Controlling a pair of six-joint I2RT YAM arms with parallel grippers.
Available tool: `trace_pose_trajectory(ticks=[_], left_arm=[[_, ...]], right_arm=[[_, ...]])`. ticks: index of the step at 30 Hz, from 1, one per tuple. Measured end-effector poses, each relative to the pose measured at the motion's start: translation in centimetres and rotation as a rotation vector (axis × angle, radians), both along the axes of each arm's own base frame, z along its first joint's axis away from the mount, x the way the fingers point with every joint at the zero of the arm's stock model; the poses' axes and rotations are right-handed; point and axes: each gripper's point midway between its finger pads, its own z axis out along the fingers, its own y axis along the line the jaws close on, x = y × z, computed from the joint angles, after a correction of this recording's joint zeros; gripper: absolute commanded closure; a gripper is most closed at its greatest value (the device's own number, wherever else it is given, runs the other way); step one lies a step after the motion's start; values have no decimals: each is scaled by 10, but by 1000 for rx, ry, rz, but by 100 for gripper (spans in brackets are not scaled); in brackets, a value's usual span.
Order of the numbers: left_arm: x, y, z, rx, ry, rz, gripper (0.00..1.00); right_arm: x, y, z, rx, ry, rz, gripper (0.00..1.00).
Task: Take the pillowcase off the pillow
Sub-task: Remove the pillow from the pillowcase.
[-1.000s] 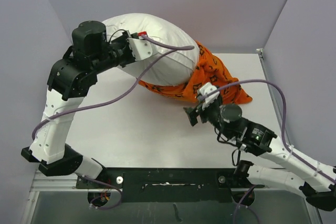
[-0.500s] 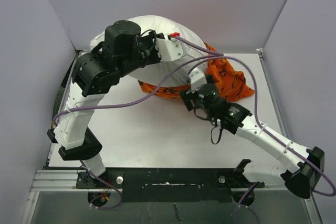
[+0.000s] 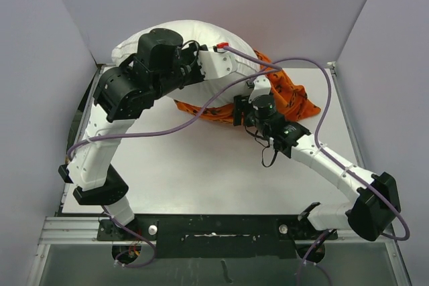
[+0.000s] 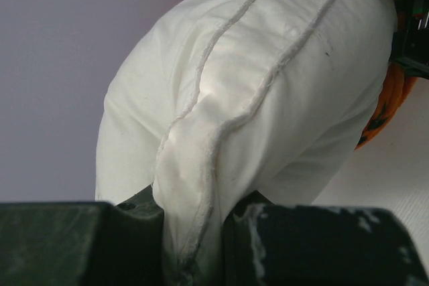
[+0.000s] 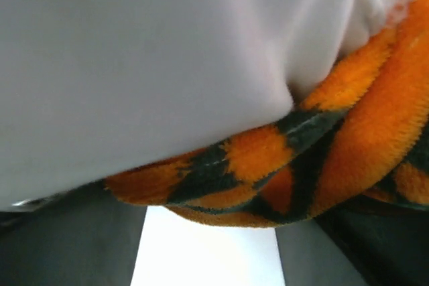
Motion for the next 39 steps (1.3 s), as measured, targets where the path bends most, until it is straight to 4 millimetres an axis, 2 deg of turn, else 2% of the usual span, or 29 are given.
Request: trace_pose_trajectory(ticks=[2,3,6,9,13,16,17,21,27,31,32,33,37,39], left_arm=[[1,1,-1,3,2,3,100],[1,1,-1,5,3,4,100],[-1,3,0,5,1,3,100],[-5,8,7,2,-12,-4,100],[-6,10,16,-2,-43,-11,100],[-10,10,15,11,-48,-23,100],[-11,11,15,16,-50,-28,100],[-16,10,19,27,-71,-53,100],[-15,5,26,47,-118,-85,100],[-16,2,29,50,-133,-101,100],[-16,1,28,51,-131,-103,100],[-16,0,27,52,-129,-104,100],[-12,0,20,46,-107,-78,100],[-11,4,19,34,-95,-53,100]], right_arm=[[3,4,-1,24,0,-6,88],[5,4,-2,29,2,-15,100],[10,-3,-2,36,2,-61,100],[20,-22,3,40,-20,-124,100],[36,-63,6,44,-43,-223,100],[43,-101,-5,34,-26,-299,100],[43,-115,-12,31,-12,-323,100],[40,-145,-27,38,33,-362,100],[36,-189,-31,50,67,-409,100],[32,-208,-37,36,95,-425,100],[31,-209,-38,35,103,-424,99],[30,-209,-39,35,108,-419,92],[24,-209,-40,9,128,-409,53],[17,-209,-36,-16,125,-409,42]])
